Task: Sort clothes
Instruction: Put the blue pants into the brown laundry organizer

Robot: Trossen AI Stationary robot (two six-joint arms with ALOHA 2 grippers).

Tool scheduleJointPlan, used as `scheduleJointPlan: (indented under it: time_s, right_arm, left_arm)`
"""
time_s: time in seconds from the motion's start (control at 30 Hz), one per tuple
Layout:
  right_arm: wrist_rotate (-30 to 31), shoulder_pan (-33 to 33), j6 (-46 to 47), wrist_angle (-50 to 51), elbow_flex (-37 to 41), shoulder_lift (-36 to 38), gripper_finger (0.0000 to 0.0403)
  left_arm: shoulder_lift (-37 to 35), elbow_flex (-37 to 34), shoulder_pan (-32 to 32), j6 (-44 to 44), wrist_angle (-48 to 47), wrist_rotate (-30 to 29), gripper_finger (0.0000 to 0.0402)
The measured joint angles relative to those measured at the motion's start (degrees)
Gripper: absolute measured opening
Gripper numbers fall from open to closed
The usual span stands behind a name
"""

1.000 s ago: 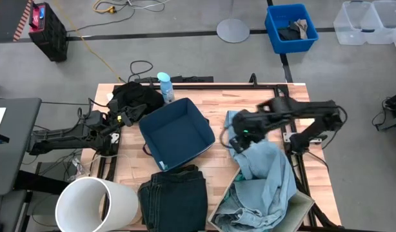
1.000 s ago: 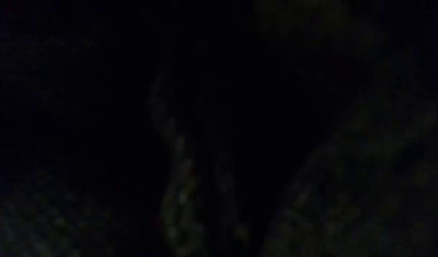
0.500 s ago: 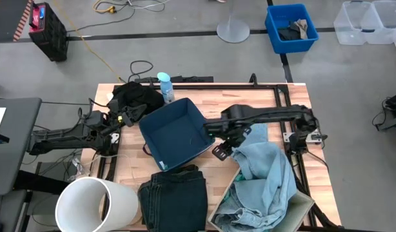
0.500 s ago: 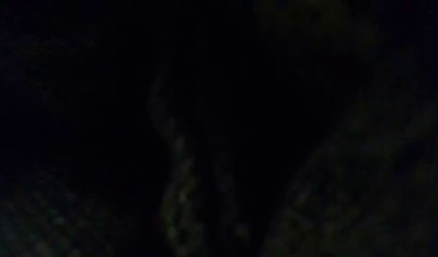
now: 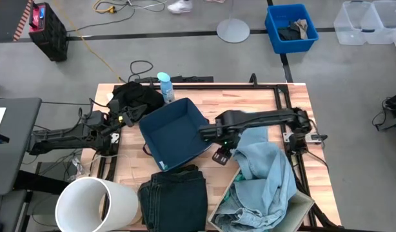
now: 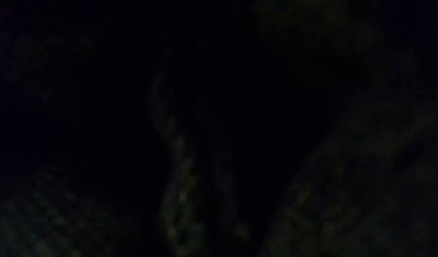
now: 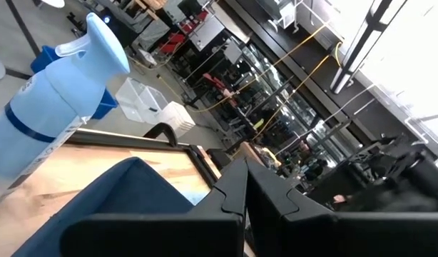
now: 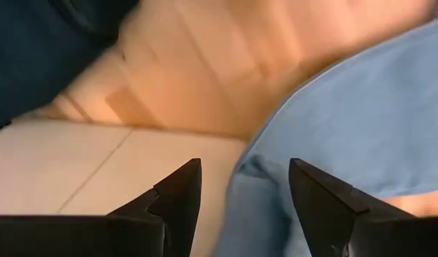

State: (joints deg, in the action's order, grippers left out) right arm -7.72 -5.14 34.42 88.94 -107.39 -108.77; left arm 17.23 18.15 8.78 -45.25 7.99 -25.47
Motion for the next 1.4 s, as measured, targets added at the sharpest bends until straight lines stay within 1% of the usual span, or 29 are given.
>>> scheduleJointPlan:
  time_s: [0.17, 0.27, 0.3, 0.37, 0.47, 0.6, 0.67, 0.77, 0.83, 0.93, 1.07, 1.2, 1.4]
  right_arm:
    - [10.4, -0.5, 5.5, -3.4, -0.1, 9.8, 0.0225]
    - [17.3, -0.4, 7.4, -2.1, 0.0, 15.6, 0.0225]
    - [18.5, -0.2, 7.6, -1.4, 0.7, 17.6, 0.0225]
    - [18.8, 0.8, 8.4, -0.9, 3.6, 21.9, 0.0225]
    - [17.9, 1.5, 10.4, -1.5, 10.0, 27.9, 0.0225]
    - [11.6, 1.2, 12.4, -8.1, 16.1, 32.8, 0.0225]
    - [10.0, 0.0, 13.0, -9.7, 16.7, 32.5, 0.0225]
    - [8.2, -1.4, 12.4, -9.6, 16.8, 29.7, 0.0225]
    - [5.3, -2.0, 11.7, -9.8, 16.8, 27.6, 0.0225]
    - [1.1, -2.0, 10.0, -10.1, 16.8, 24.6, 0.0225]
    - [-0.2, -1.8, 8.4, -10.1, 16.8, 21.3, 0.0227]
    - [-5.1, -0.7, 6.9, -9.4, 16.8, 18.8, 0.0235]
    - [-9.4, -0.7, 4.1, -9.5, 16.8, 14.7, 0.0243]
  left_arm:
    - [0.0, 0.0, 0.0, -0.5, 0.0, 0.0, 0.0000]
    - [0.0, 0.0, 0.0, -0.6, 0.0, 0.0, 0.0000]
    - [0.0, 0.0, 0.0, -0.6, 0.0, 0.0, 0.0000]
    - [0.0, 0.0, 0.0, -0.4, 0.0, 0.0, 0.0000]
    - [0.0, 0.0, 0.0, 0.1, 0.0, 0.0, 0.0000]
    - [0.0, 0.0, 0.0, 0.2, 0.0, 0.0, 0.0000]
    - [0.0, 0.0, 0.0, 0.7, 0.0, -0.2, 0.0000]
    - [0.0, 0.0, 0.0, 1.4, 0.0, -0.7, 0.0000]
    - [0.0, 0.0, 0.0, 1.5, 0.0, -1.3, 0.0000]
    - [0.0, 0.0, 0.0, 1.5, 0.0, -1.3, 0.0000]
    - [0.0, 0.0, 0.0, 1.5, 0.0, -1.3, 0.0000]
    - [0.0, 0.0, 0.0, 1.5, -0.1, -1.3, 0.0000]
    - [0.0, 0.0, 0.0, 1.4, -1.3, -1.3, 0.0000]
